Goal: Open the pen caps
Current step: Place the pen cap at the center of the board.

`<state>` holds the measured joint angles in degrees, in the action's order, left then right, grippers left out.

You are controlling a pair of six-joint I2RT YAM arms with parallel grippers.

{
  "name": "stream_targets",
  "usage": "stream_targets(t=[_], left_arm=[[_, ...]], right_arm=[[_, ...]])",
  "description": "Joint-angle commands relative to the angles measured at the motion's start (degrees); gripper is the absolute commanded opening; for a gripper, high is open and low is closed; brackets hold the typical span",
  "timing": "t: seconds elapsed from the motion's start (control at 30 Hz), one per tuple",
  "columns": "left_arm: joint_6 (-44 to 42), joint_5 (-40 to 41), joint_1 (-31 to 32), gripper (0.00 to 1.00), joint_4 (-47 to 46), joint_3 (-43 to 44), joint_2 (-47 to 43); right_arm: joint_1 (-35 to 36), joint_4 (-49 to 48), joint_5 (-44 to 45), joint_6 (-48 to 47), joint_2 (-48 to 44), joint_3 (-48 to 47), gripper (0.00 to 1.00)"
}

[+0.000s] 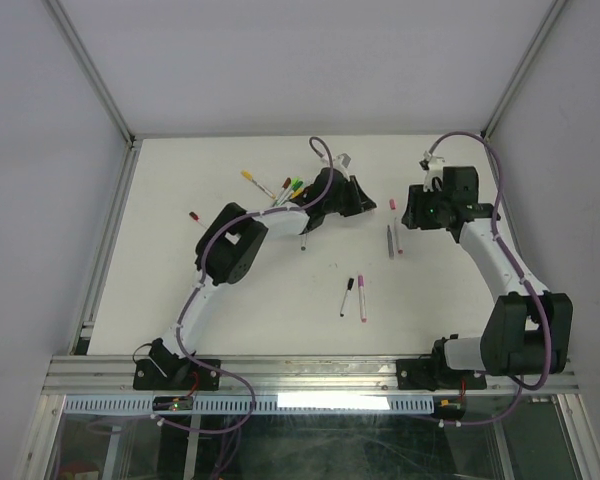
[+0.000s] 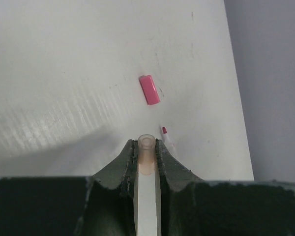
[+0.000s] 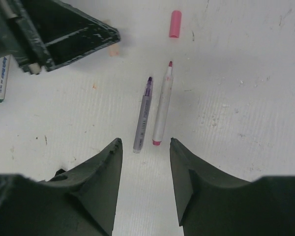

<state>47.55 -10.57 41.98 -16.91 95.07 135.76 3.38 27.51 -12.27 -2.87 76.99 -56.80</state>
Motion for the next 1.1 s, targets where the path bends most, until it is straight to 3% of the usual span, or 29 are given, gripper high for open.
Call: stream_targets(t=[0.0,0.2,0.4,1.07], left_arm=[[-0.16,-0.50,0.68,0.00,9.43,11.33,4.87],[-0.06,-0.65,0.87,0.00,14.67,22.93,11.93],[0.61,-0.42,1.33,0.06,15.75,28.15,15.31],[0.18,0.88,2.00,0.27,18.00,31.90,17.04]], right_arm=[[-0.57,-0.78,-3.32,-1.83,-2.72,-0.89,0.46],[-0.76,-0.79,-3.39,-1.44,-2.30,-0.86,0.45],[-0.88,-0.96,-3.43,-1.00,-2.21,-0.70,0.46],[-1.24,-1.05,-3.45,-0.22,-2.02,-0.60,0.46]])
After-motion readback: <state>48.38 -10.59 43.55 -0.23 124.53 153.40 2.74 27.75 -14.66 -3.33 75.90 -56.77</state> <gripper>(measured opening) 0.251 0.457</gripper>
